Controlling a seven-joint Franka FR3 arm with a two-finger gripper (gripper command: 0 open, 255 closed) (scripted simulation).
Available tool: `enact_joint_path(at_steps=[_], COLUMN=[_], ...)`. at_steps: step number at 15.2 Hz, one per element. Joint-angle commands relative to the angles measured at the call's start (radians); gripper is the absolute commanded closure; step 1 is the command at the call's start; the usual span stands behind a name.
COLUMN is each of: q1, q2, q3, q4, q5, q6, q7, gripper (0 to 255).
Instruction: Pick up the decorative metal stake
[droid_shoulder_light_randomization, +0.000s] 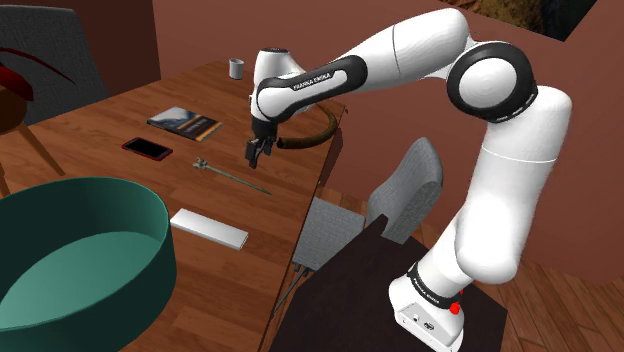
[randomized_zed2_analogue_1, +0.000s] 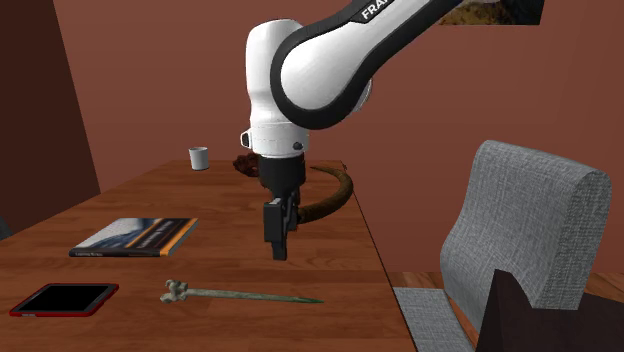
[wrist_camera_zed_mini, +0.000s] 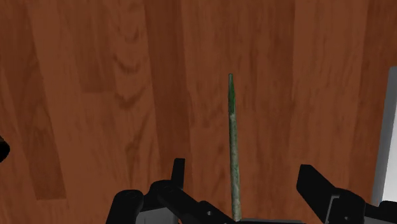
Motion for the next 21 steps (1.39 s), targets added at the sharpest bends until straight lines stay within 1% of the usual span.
enact_joint_path(at_steps=[1, 6, 7, 14, 16, 17, 21], q1=[0.008, 0.035, 0.038, 0.041, 0.041, 0.04, 0.038], q2=[0.079, 0.268, 0.284, 0.349, 0.349, 0.349, 0.35], q3=[0.006, 0.019, 0.02, 0.016, 0.016, 0.015, 0.015], q4=[0.07, 0.246, 0.262, 0.26, 0.26, 0.259, 0.263], q5=[-0.011, -0.039, -0.042, -0.047, -0.047, -0.047, -0.047], q6=[0.005, 0.008, 0.007, 0.074, 0.074, 0.075, 0.073], q7=[-0.016, -0.05, -0.053, -0.049, -0.049, -0.049, -0.052], gripper=[0, 0, 0, 0, 0, 255, 255])
